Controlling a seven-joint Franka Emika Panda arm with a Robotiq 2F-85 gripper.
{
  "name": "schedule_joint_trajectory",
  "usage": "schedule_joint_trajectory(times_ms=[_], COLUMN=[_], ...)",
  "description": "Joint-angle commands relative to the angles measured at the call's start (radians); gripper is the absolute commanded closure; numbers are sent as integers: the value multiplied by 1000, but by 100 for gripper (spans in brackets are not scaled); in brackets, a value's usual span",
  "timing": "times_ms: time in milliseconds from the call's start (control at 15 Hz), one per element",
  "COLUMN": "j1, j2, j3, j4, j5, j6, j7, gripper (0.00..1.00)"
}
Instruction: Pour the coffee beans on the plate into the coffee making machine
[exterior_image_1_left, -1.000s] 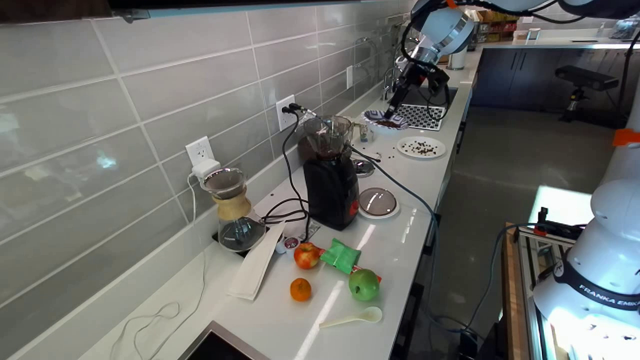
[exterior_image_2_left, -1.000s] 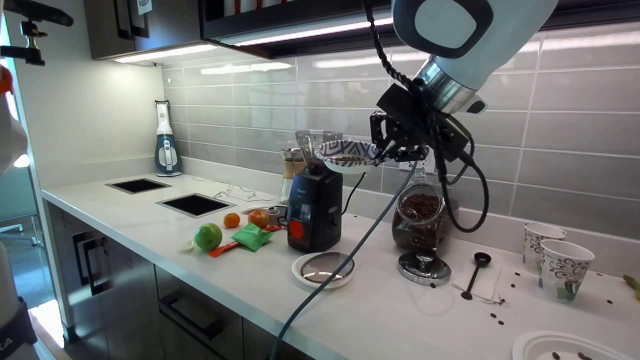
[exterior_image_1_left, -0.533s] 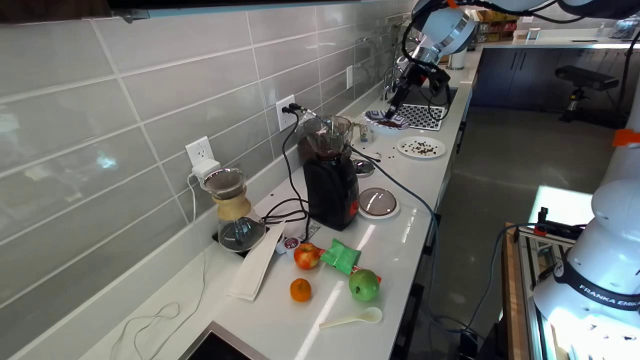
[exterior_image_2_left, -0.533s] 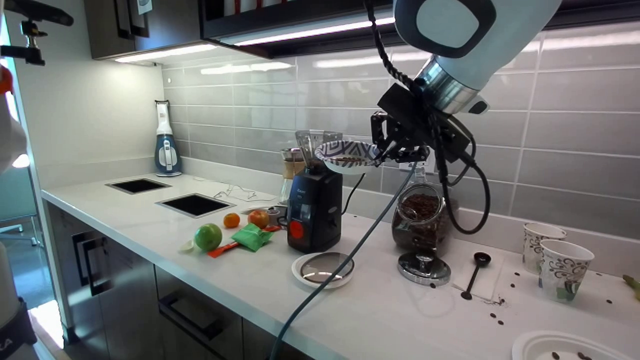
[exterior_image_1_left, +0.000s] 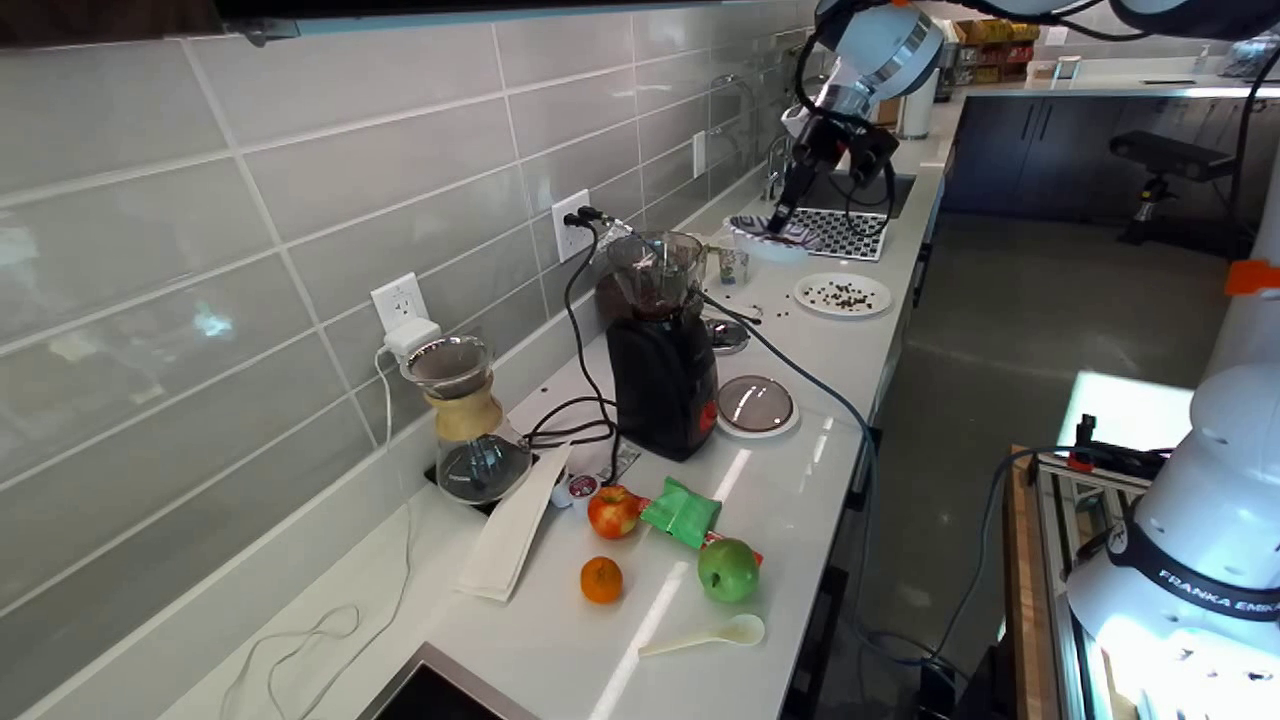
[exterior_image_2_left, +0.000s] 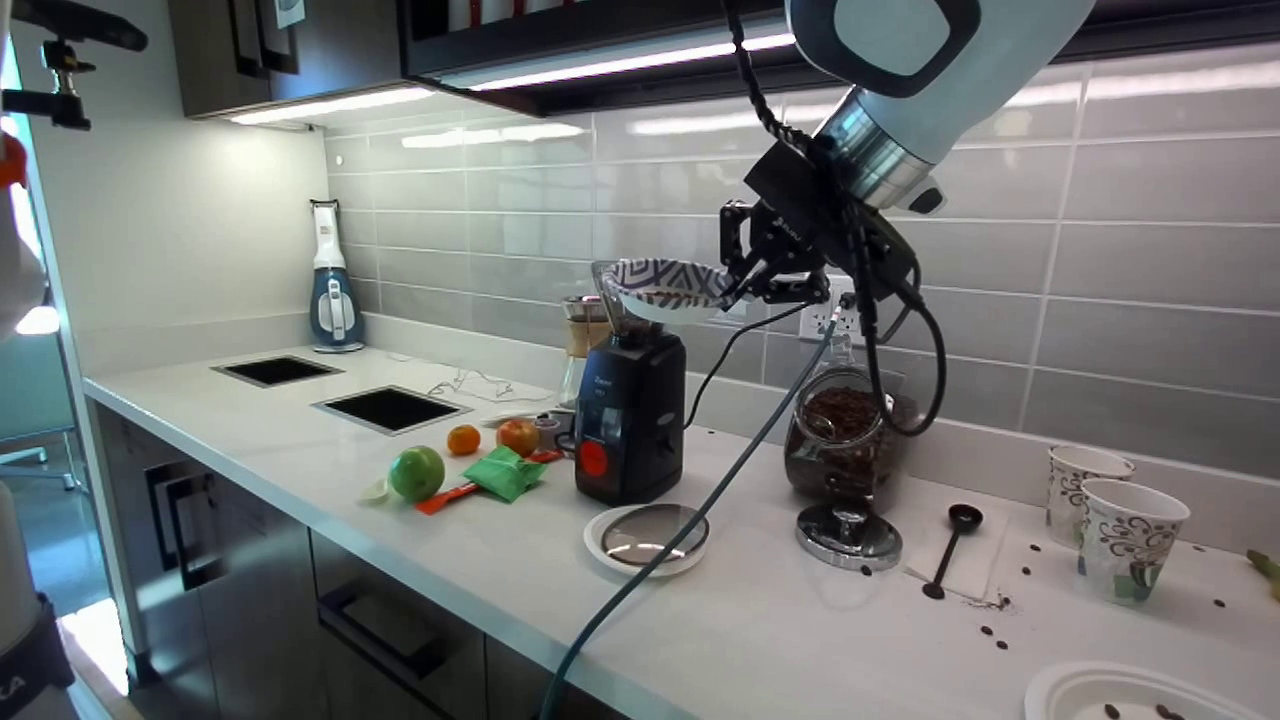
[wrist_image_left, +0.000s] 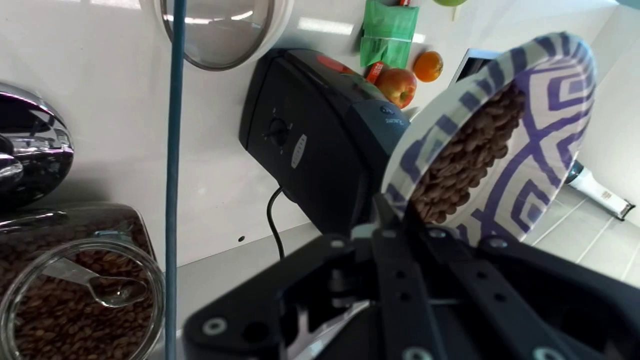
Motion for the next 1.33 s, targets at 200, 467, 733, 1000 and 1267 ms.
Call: schedule_joint_trajectory(times_ms=[200, 467, 733, 1000, 1267], j1=[73, 95, 112, 128, 138], j2=[-7, -48, -93, -120, -135], j3=[-31, -31, -34, -38, -40], j4=[34, 19, 2, -8, -31], j5=[-68, -83, -85, -76, -21], j6=[-21, -8, 12, 37, 100], j7=[-27, -97, -206, -316, -402], gripper=[99, 99, 99, 99, 99])
